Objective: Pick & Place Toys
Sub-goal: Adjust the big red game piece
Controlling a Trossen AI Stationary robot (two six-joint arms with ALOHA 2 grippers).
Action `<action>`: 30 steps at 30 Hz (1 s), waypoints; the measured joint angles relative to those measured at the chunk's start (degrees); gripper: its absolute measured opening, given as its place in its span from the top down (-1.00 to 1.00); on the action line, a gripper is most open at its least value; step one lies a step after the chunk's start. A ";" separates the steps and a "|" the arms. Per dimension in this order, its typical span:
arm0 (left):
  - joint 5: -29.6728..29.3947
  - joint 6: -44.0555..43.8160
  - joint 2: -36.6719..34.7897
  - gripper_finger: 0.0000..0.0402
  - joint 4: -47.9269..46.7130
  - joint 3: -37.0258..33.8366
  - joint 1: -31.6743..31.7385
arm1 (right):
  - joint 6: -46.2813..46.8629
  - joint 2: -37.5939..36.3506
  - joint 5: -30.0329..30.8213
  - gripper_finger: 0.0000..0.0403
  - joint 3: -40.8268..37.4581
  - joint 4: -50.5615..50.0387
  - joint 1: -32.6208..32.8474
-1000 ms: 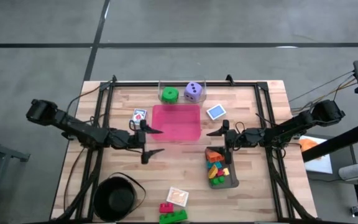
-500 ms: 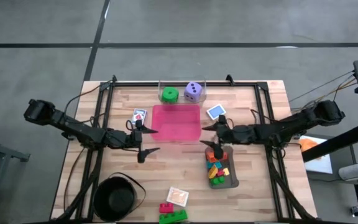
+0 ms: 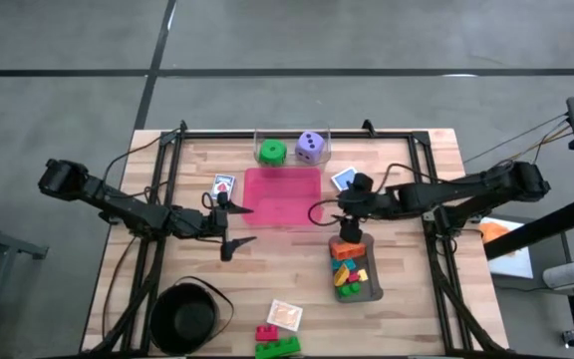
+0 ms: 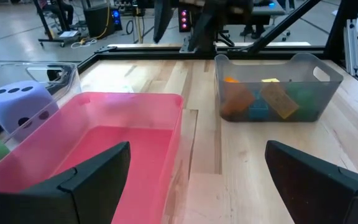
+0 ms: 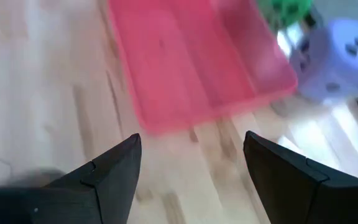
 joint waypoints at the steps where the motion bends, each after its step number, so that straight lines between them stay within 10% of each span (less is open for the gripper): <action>1: 0.01 0.00 0.00 -0.86 0.00 0.00 0.00 | 0.02 0.91 -0.01 -0.40 0.55 -1.55 -0.25; 17: -11.07 -2.89 0.04 -0.86 -3.76 2.74 0.08 | -2.81 13.76 4.82 -0.40 2.10 8.52 0.05; 30: -19.17 -31.38 0.04 -0.86 -46.11 15.41 6.89 | -5.72 10.92 5.20 -0.40 2.06 27.85 2.78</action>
